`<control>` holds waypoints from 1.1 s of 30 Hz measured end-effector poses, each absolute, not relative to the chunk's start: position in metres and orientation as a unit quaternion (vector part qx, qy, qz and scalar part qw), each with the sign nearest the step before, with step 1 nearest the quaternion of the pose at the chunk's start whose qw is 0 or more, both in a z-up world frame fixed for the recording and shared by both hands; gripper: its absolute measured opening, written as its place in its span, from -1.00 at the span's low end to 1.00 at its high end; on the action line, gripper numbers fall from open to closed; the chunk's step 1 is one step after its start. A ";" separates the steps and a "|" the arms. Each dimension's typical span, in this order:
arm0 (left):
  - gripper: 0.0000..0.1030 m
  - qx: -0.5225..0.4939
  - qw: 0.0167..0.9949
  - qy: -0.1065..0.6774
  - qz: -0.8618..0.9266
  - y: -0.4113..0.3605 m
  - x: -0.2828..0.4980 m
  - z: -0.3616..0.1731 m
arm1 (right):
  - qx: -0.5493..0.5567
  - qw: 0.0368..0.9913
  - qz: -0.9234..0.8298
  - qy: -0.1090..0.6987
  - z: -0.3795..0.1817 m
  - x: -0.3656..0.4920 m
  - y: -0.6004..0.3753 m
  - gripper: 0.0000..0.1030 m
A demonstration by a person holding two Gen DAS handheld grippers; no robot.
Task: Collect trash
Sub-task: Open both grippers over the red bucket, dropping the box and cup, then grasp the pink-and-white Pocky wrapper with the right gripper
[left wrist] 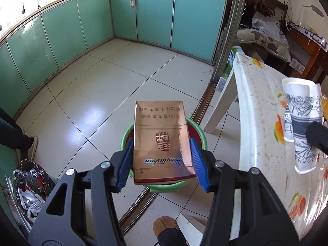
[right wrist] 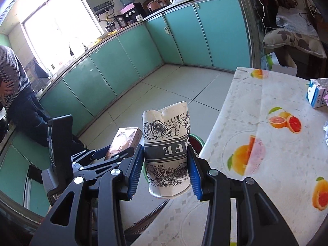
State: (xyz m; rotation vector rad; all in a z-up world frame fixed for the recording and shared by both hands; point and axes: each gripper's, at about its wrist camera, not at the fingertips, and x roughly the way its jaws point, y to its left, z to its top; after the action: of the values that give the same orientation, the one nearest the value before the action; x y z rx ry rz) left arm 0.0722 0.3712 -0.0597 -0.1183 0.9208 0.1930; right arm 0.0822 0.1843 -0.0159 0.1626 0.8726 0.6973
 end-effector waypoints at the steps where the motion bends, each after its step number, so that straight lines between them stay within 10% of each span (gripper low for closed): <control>1: 0.01 -0.055 0.888 0.447 0.094 0.373 0.075 -0.064 | 0.083 0.839 0.335 0.420 -0.019 0.089 0.189 -0.22; 8: 0.05 -0.067 0.875 0.465 0.114 0.385 0.104 -0.091 | 0.101 0.821 0.345 0.443 -0.033 0.131 0.213 -0.09; 11: 0.72 -0.068 0.875 0.461 0.131 0.389 0.106 -0.093 | 0.110 0.827 0.337 0.437 -0.031 0.143 0.215 0.32; 33: 0.87 -0.055 0.917 0.390 -0.061 0.234 0.053 -0.007 | -0.099 0.891 0.151 0.417 0.009 0.041 -0.061 0.30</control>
State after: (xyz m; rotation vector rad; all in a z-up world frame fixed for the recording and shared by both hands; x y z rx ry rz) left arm 0.0533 0.2341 -0.0074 -0.1126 0.8012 -0.1249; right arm 0.0412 -0.0613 0.0085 -0.2050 0.8653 0.3145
